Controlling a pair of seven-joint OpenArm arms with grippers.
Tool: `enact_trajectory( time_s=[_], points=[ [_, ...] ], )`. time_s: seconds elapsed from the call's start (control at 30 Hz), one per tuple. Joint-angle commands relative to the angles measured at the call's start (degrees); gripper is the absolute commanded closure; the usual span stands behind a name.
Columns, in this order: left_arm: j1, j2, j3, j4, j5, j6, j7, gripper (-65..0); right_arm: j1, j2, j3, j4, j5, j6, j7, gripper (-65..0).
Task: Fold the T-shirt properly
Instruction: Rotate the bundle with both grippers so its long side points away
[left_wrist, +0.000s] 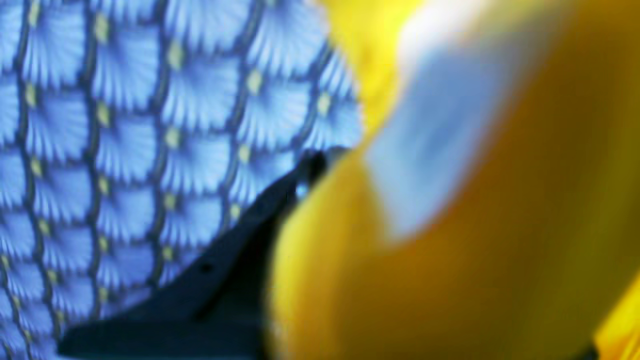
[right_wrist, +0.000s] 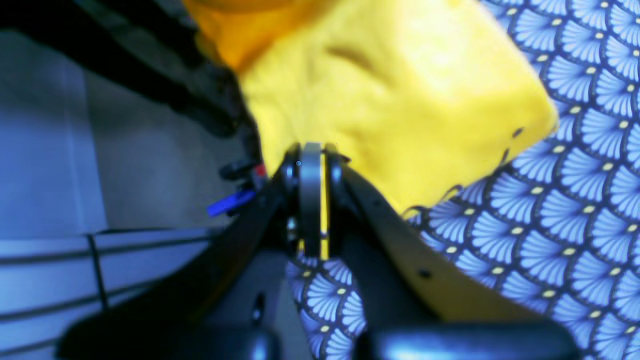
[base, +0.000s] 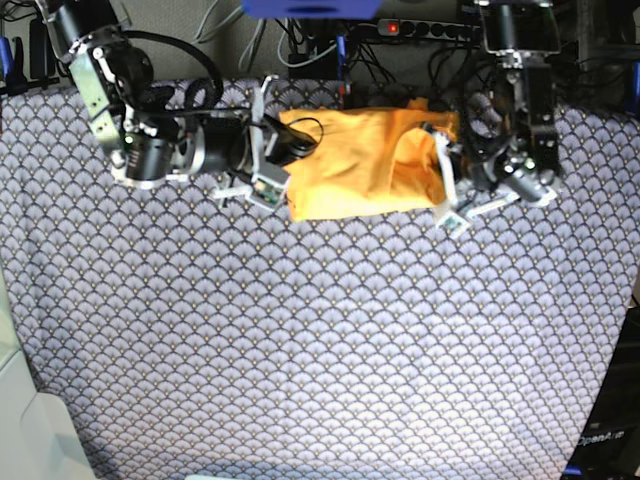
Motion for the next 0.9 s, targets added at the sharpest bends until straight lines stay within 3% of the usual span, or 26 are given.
enact_trajectory(
  time_s=[0.0, 0.43, 0.63, 0.87],
  points=[
    [-1.01, 0.43, 0.44, -0.76, -0.53, 0.12, -0.79, -3.9, -0.12, 0.22, 0.3, 1.84, 1.36, 0.38, 0.99, 0.0],
    [-6.99, 2.72, 0.79, -8.67, -1.05, 0.12, -3.16, -3.9, -1.08, 0.04, 0.3, -0.71, 1.27, 0.38, 1.17, 0.0],
    [-11.65, 6.06, 0.88, -11.04, -0.53, 0.12, -3.6, -3.9, -2.58, 0.39, 0.39, -2.38, 1.27, 0.38, 1.43, 0.0],
    [-17.01, 6.15, -0.35, -13.5, -0.7, 0.12, -3.25, -3.9, -2.67, 3.03, 0.65, -2.29, 1.36, 0.38, 1.34, 0.0]
  ],
)
